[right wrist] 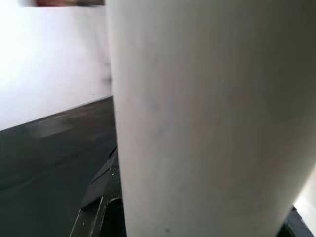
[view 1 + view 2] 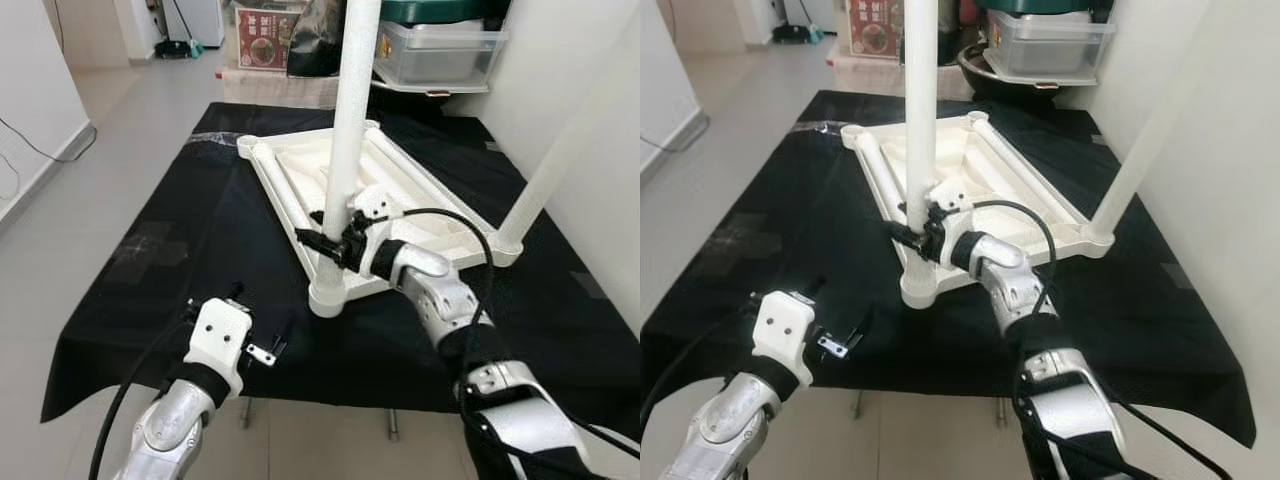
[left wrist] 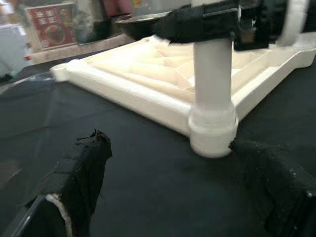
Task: Building children table
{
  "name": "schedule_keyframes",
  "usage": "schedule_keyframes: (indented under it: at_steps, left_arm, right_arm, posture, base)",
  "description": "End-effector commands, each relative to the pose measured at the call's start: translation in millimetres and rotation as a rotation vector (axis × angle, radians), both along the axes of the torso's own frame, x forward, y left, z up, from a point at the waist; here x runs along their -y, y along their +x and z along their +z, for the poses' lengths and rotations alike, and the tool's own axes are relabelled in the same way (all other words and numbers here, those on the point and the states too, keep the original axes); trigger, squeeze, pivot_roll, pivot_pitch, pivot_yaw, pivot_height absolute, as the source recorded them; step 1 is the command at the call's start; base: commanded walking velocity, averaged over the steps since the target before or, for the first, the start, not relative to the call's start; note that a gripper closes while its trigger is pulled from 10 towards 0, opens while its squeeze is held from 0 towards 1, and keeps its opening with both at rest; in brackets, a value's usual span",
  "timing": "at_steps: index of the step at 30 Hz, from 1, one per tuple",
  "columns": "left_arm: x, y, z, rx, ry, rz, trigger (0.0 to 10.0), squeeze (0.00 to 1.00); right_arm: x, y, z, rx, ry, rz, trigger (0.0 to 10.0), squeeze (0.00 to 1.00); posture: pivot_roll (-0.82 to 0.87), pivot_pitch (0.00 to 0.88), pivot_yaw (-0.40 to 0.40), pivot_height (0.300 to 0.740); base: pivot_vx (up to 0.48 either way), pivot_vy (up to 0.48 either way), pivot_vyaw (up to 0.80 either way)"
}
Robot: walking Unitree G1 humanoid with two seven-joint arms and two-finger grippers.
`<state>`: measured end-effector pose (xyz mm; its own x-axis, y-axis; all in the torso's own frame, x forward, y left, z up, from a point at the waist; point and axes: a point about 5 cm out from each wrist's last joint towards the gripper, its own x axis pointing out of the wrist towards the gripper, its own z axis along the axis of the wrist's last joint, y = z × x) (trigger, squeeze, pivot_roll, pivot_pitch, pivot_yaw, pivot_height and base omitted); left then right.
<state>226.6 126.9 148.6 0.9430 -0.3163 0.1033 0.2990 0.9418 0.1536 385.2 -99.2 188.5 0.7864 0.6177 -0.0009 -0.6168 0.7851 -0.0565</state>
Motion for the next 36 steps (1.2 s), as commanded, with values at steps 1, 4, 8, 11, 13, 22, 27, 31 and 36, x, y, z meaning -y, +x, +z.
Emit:
schedule_keyframes:
  at_steps: [1,4,8,11,13,22,27,31,36]
  left_arm:
    - [-3.3,-1.8,-1.2,-0.016,0.008,0.026,10.0,0.0]
    - [-4.9,-3.2,-0.9,-0.024,-0.002,0.042,10.0,0.0]
    - [-4.0,-4.4,-1.9,-0.036,-0.023,0.048,10.0,0.0]
    - [-2.4,-5.2,-2.5,-0.047,-0.037,0.04,10.0,0.0]
    - [-2.3,-5.3,-2.7,-0.051,-0.037,0.038,10.0,0.0]
    - [-1.6,-6.5,-3.0,-0.061,-0.059,0.026,10.0,0.0]
    - [0.7,-7.2,-3.4,-0.067,-0.065,0.018,10.0,0.0]
    - [1.8,-7.6,-3.1,-0.069,-0.065,0.015,10.0,0.0]
    - [3.5,-7.8,-3.1,-0.073,-0.069,0.012,10.0,0.0]
  right_arm:
    - [18.2,9.2,10.6,0.031,-0.029,-0.169,0.0,0.0]
    - [49.6,13.0,1.1,-0.021,0.019,-0.572,0.0,0.0]
    - [64.6,-1.6,-17.0,-0.072,0.09,-0.821,0.0,0.0]
    - [50.8,-23.4,-34.3,-0.122,0.132,-0.855,0.0,0.0]
    - [42.0,-31.8,-37.0,-0.125,0.143,-0.844,0.0,0.0]
    - [-11.9,-50.0,23.0,0.101,0.177,-0.301,10.0,0.0]
    - [-2.0,-45.9,46.6,0.177,0.14,-0.033,10.0,1.0]
    - [8.9,-37.8,55.6,0.189,-0.009,0.121,10.0,1.0]
    - [11.1,-42.0,46.1,0.149,-0.151,0.341,10.0,0.0]
  posture:
    - [0.17,0.0,-0.092,0.74]
    - [0.16,0.0,-0.084,0.74]
    - [0.16,0.0,-0.081,0.74]
    - [0.15,0.0,-0.073,0.74]
    - [0.15,0.0,-0.073,0.74]
    - [0.14,0.0,-0.074,0.74]
    - [0.16,0.0,-0.086,0.74]
    - [0.17,0.0,-0.094,0.74]
    - [0.17,0.0,-0.104,0.74]
  base:
    - [0.0,0.0,0.0]
    - [0.0,0.0,0.0]
    - [0.0,0.0,0.0]
    - [0.0,0.0,0.0]
    - [0.0,0.0,0.0]
    - [0.152,0.0,0.0]
    - [0.0,0.0,0.0]
    - [0.0,0.0,0.0]
    - [0.0,0.0,0.0]
